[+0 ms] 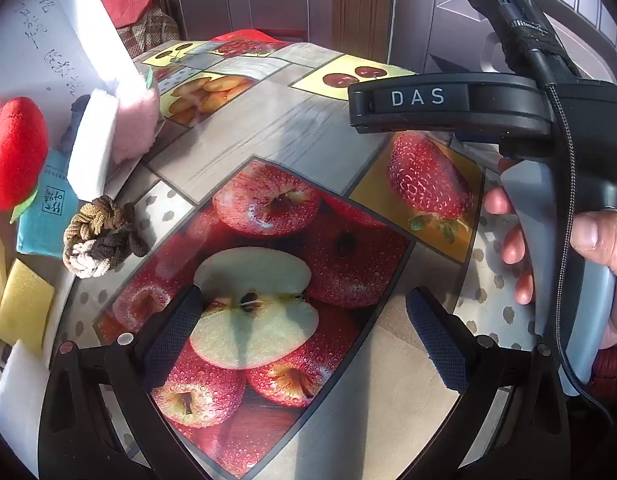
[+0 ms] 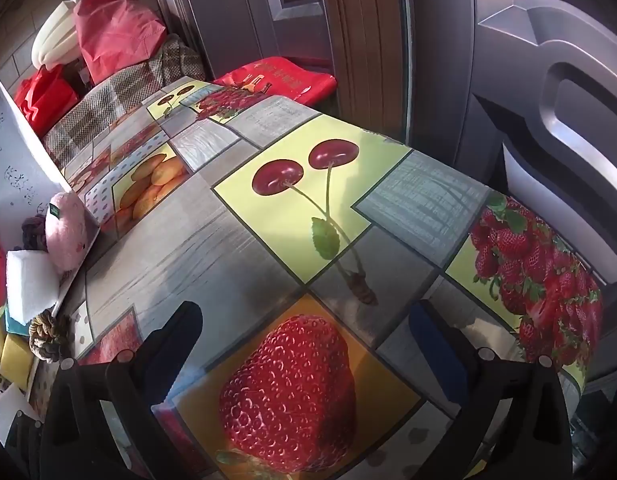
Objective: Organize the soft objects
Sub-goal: 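Grasp the white rolled towel with the left gripper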
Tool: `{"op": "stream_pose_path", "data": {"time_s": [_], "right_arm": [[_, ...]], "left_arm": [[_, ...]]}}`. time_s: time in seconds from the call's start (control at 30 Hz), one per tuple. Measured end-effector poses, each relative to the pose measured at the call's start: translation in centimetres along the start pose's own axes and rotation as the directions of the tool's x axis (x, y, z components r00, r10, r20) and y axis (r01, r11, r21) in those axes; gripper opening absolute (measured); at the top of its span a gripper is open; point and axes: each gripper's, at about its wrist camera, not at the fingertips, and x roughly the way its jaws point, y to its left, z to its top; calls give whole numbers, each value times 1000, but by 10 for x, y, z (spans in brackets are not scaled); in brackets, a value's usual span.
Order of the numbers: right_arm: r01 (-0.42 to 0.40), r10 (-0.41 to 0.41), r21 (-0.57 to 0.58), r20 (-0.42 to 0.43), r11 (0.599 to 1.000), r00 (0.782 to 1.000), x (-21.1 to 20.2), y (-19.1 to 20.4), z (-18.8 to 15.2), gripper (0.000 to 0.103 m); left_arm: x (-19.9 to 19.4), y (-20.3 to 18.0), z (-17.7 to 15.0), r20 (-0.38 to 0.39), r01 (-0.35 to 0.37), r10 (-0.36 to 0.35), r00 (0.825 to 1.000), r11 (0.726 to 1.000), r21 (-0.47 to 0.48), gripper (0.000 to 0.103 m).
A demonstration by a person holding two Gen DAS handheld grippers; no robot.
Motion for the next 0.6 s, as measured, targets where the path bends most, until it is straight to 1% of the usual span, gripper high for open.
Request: {"op": "stream_pose_path", "data": {"time_s": [0.6], "right_arm": [[4,-4,-14,-5,1000,1000,2,3,0,103]], "left_arm": [[0,0,0,0,0,0,1000,1000,0,102]]}}
